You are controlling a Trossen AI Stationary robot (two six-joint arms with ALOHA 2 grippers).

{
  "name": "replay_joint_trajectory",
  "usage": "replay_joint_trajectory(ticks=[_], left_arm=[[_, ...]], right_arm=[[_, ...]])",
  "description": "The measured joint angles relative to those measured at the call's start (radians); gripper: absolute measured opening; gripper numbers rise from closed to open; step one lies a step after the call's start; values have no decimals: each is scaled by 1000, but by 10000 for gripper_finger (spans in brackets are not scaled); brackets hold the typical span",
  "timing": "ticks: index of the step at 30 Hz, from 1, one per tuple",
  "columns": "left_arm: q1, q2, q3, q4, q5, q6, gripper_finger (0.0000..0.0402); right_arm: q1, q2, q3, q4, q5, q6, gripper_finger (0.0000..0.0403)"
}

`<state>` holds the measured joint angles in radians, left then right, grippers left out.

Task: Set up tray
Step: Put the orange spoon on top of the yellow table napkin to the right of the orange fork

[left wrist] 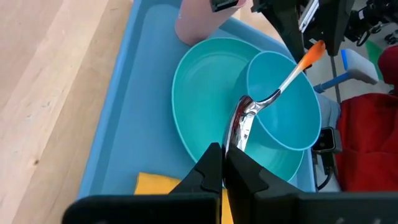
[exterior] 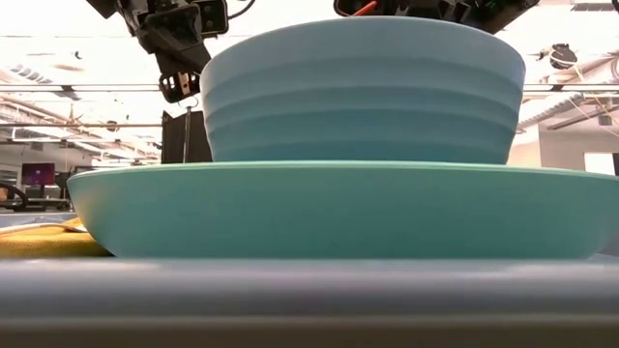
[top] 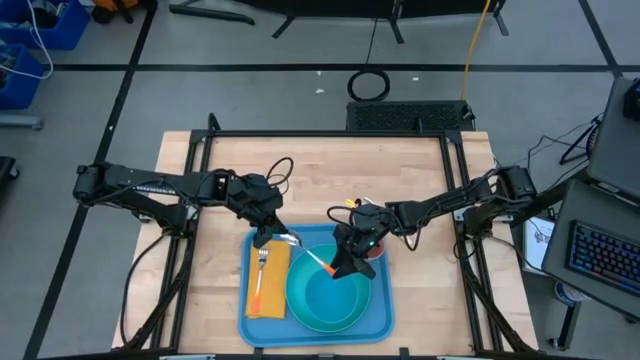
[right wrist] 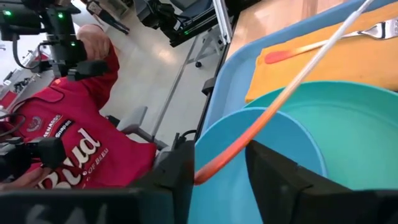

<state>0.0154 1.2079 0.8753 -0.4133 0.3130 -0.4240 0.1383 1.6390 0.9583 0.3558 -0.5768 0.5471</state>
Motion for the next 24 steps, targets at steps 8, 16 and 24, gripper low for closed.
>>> replay_joint_trajectory(ticks=[8, 16, 24], left_arm=[[0, 0, 0, 2, 0, 0, 3], [0, -1, 0, 29, 0, 0, 3], [1, -3, 1, 82, -1, 0, 11]], right_arm=[[0, 2, -1, -5, 0, -6, 72], [-1, 4, -3, -13, 7, -25, 29], [2, 4, -3, -11, 28, -72, 25]])
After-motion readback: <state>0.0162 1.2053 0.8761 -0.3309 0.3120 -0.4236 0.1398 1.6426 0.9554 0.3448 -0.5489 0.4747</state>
